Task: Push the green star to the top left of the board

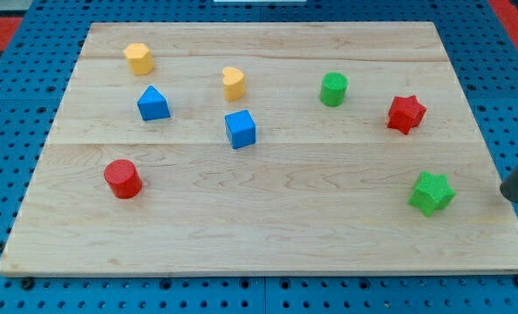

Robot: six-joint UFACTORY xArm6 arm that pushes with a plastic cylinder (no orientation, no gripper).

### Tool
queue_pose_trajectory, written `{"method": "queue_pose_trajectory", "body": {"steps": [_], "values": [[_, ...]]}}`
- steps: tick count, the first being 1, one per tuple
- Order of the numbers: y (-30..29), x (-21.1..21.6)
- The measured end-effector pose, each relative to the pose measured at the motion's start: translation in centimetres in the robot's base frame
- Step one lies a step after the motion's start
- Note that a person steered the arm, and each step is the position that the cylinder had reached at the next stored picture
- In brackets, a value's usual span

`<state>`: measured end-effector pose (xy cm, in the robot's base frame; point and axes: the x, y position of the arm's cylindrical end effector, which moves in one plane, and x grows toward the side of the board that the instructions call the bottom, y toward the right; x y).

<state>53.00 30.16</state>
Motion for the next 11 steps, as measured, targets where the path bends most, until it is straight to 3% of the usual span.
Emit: {"method": "queue_pose_trajectory", "body": {"steps": [1, 2, 3, 4, 5, 6, 7, 11], "values": [[0.0, 1.1], [-3.4, 8.1], [-9.9, 4.6], [-6.5, 2.6], [-12.5, -2.9], [-24.2, -2.1], [-27.8, -4.5], [-27.0, -5.9]]}}
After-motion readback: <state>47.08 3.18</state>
